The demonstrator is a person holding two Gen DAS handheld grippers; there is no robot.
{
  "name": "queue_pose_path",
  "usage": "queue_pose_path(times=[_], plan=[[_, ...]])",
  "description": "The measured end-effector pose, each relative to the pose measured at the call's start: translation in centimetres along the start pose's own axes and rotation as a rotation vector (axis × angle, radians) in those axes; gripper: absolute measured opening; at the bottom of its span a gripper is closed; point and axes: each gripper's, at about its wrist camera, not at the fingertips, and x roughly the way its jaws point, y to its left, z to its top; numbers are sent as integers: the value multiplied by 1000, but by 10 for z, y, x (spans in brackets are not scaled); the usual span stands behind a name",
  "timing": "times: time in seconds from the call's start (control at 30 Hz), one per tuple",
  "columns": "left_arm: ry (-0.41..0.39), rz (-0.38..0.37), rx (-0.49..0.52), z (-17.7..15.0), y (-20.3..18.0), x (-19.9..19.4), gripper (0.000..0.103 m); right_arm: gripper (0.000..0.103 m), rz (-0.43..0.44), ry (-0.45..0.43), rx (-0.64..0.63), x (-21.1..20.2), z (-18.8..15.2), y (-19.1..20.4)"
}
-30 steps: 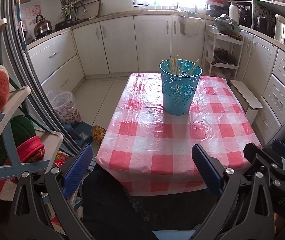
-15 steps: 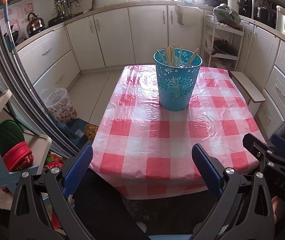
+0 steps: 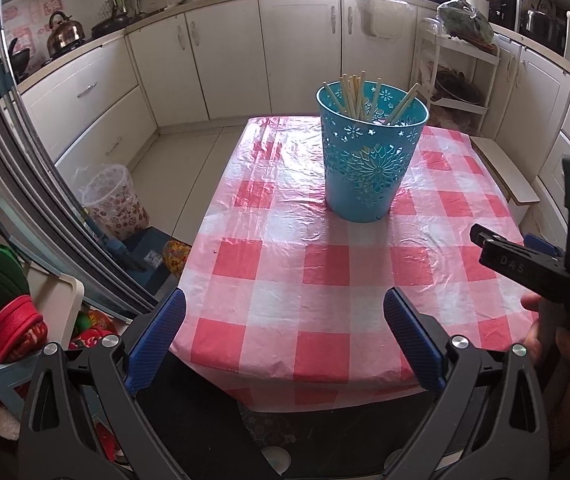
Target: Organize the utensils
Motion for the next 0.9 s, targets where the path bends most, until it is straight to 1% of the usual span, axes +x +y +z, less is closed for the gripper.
queue_pose_path(times=[0.1,0.23,0.4,0.53,0.6,0.67,0.9], plan=[[11,7,-11,2,5,8,95,96,-29,43,-6,33,8,-5],[28,15,-17,6,7,20,95,96,-73,80,-26,66,21,-10],[44,25,-15,12,5,29,95,96,-110,95,-48,96,38,-16],[33,43,-11,15,5,25,95,96,-128,128,-83,119,43,-15],[31,49,-18,16,7,22,95,96,-111,94,-83,123,43,-17],[29,55,-26,16,10,19,95,96,-113,85,-80,121,43,-17],[-3,61,-34,13,15,0,95,96,-112,82,-79,120,42,-17]])
